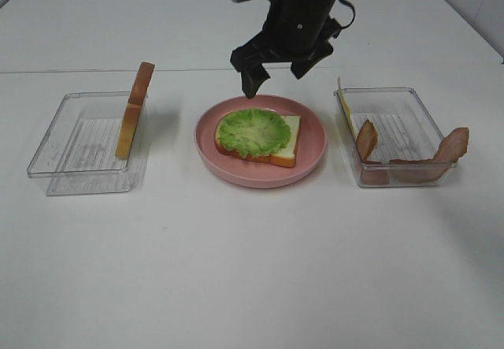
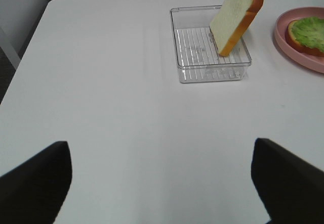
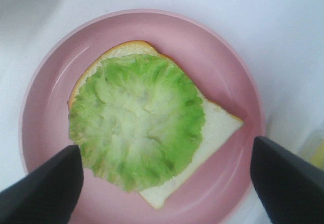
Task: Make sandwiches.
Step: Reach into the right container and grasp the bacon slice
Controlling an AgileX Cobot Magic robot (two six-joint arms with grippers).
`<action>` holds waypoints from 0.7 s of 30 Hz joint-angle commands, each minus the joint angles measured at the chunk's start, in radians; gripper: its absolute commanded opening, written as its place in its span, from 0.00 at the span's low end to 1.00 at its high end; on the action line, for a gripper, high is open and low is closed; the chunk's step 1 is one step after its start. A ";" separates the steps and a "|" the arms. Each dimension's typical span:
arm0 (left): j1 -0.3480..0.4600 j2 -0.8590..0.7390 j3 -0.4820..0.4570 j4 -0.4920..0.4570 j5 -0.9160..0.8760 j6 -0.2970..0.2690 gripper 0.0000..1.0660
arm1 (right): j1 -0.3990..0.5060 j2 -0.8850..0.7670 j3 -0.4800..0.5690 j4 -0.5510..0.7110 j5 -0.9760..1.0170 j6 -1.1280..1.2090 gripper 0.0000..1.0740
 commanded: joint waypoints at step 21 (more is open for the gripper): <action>0.005 -0.020 0.002 -0.002 -0.002 0.001 0.83 | -0.227 -0.217 -0.003 -0.116 0.331 0.156 0.81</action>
